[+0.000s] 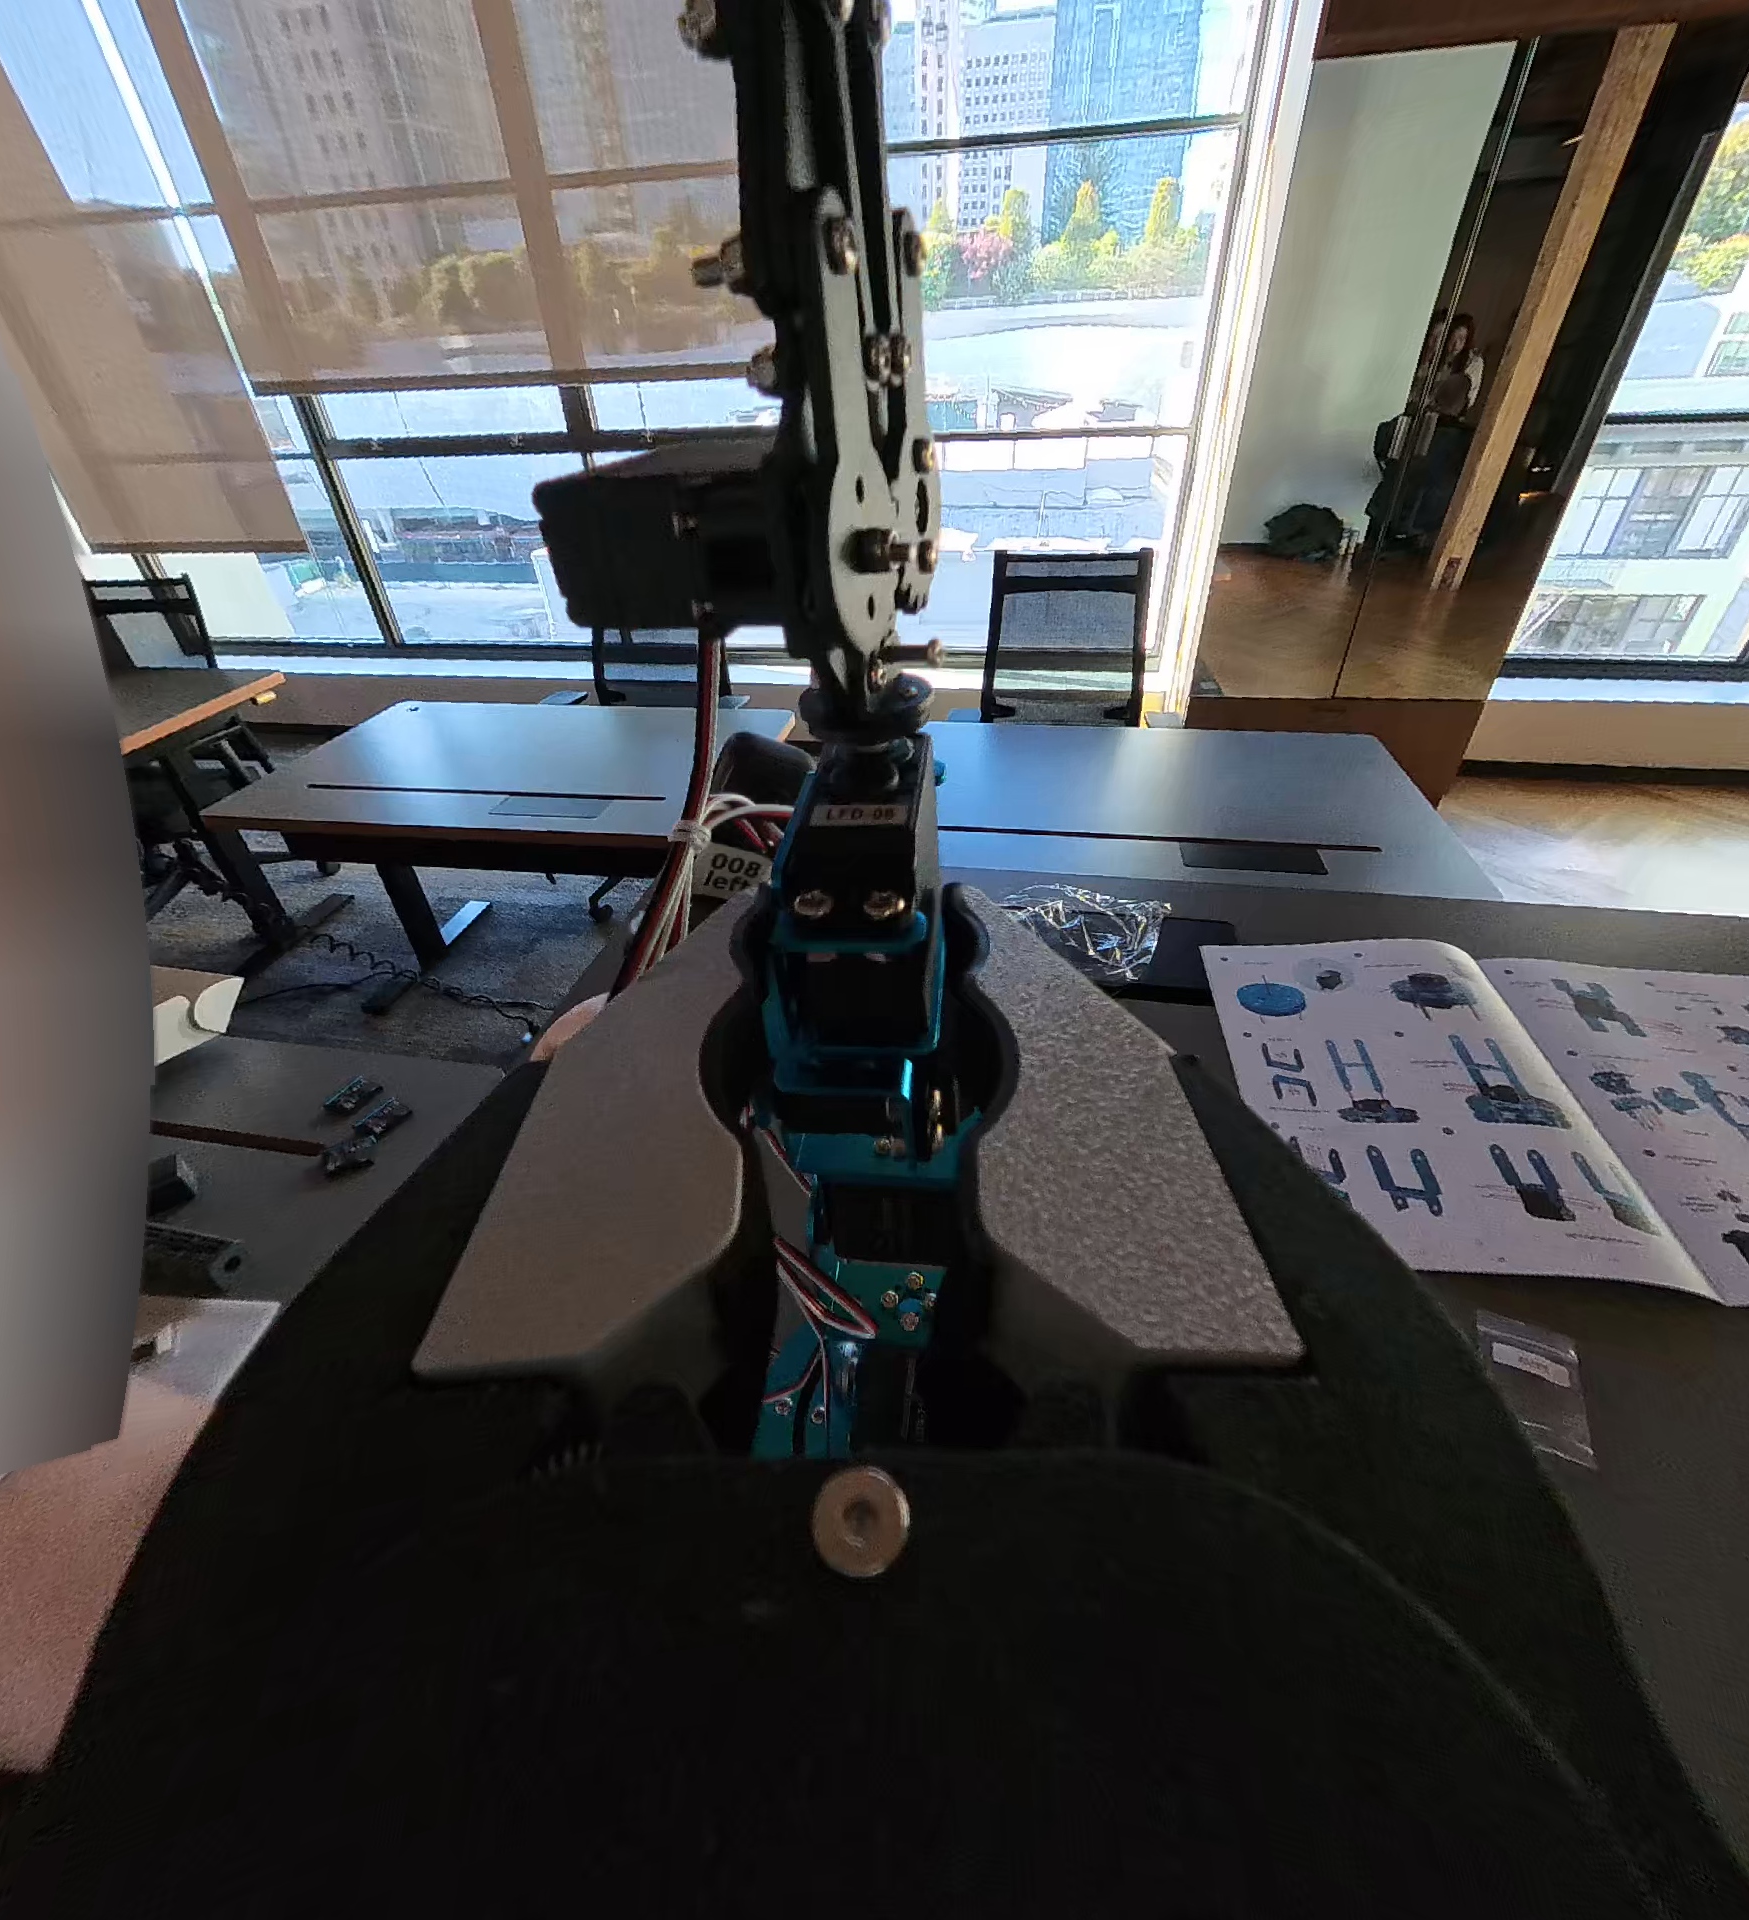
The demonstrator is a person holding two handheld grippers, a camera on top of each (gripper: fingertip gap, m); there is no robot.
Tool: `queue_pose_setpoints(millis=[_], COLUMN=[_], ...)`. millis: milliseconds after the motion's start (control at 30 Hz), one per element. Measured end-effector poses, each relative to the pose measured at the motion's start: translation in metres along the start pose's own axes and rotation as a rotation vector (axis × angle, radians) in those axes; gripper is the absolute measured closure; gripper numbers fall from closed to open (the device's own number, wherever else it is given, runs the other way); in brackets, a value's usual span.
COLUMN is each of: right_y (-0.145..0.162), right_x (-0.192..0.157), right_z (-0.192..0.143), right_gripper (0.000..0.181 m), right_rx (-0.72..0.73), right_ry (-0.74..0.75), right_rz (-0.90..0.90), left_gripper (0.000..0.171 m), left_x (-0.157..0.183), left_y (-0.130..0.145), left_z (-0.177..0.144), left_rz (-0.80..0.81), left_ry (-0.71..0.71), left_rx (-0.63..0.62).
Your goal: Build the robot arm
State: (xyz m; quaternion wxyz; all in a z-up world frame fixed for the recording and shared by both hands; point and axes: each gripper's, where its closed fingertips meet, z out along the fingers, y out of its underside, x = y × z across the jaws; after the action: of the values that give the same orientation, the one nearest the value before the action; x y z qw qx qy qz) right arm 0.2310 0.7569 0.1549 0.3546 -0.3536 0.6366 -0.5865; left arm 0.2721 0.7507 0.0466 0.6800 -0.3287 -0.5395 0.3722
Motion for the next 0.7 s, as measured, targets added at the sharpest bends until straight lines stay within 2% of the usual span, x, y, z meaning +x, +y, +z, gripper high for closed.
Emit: queue_pose_setpoints(millis=[100,233,333,433,500,600,700], right_y=[-0.005,-0.016,-0.031,-0.055,-0.068,-0.087,-0.107], right_x=[0.000,-0.003,-0.004,-0.005,-0.004,-0.001,0.002], right_z=[-0.005,-0.017,-0.025,-0.031,-0.034,-0.037,-0.037], right_gripper=[0.142,0.132,0.129,0.126,0.124,0.118,0.105], right_rx=[0.003,-0.026,-0.049,-0.064,-0.106,-0.183,-0.283], right_ry=[0.008,0.031,0.062,0.114,0.148,0.181,0.193], right_rz=[-0.016,-0.100,-0.177,-0.284,-0.392,-0.557,-0.695], left_gripper=[0.097,0.116,0.140,0.131,0.124,0.131,0.132], left_x=[-0.021,-0.024,0.005,0.008,0.019,0.040,0.040], left_y=[-0.038,-0.097,-0.122,-0.139,-0.149,-0.160,-0.174], left_z=[-0.028,-0.052,-0.029,0.002,0.015,0.023,0.035], left_rz=[-0.022,0.000,0.184,0.315,0.357,0.347,0.405], left_ry=[-0.074,-0.083,0.033,0.067,0.203,0.463,0.493], left_rx=[0.182,0.407,0.376,0.328,0.333,0.315,0.311])
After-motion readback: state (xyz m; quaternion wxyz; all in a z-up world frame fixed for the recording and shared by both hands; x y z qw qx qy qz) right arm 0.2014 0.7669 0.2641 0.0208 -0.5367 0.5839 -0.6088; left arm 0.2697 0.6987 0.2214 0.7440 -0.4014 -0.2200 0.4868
